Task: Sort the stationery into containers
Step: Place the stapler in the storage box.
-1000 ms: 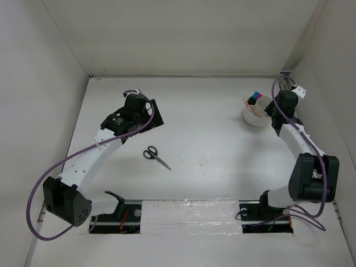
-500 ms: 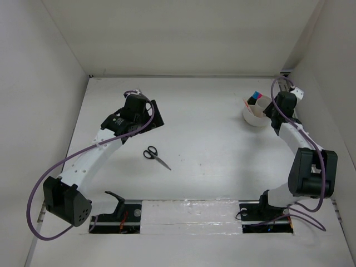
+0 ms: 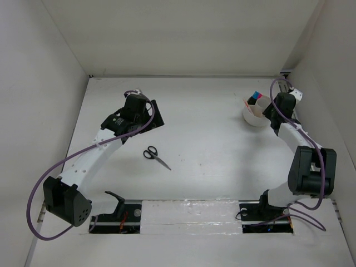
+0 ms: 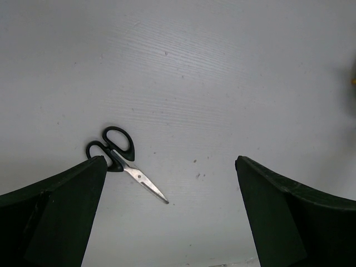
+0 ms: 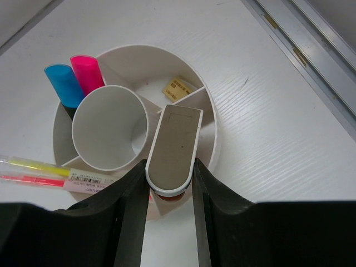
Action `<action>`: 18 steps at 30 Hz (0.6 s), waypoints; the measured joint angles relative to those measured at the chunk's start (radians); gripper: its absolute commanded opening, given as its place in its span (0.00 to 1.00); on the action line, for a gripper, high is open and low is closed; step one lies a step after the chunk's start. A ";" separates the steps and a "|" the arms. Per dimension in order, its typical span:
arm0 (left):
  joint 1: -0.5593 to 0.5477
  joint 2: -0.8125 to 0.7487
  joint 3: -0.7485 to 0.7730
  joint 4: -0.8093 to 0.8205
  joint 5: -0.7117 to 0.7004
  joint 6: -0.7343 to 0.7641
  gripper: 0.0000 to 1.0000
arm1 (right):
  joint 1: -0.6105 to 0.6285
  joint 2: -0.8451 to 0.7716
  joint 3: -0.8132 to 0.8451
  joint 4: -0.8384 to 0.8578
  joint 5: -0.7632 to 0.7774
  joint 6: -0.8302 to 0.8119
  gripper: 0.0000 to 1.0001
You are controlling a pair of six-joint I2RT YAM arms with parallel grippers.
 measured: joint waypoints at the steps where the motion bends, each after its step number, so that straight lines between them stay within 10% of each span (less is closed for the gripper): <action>1: 0.000 0.000 0.000 0.000 0.000 0.000 1.00 | 0.000 0.000 0.000 0.000 0.000 0.000 0.37; 8: 0.000 0.000 0.000 0.000 0.000 0.003 1.00 | 0.000 0.000 -0.017 0.006 0.000 0.012 0.68; 18: 0.000 0.000 0.000 0.000 -0.002 0.003 1.00 | 0.020 -0.117 -0.020 0.003 0.005 0.015 0.74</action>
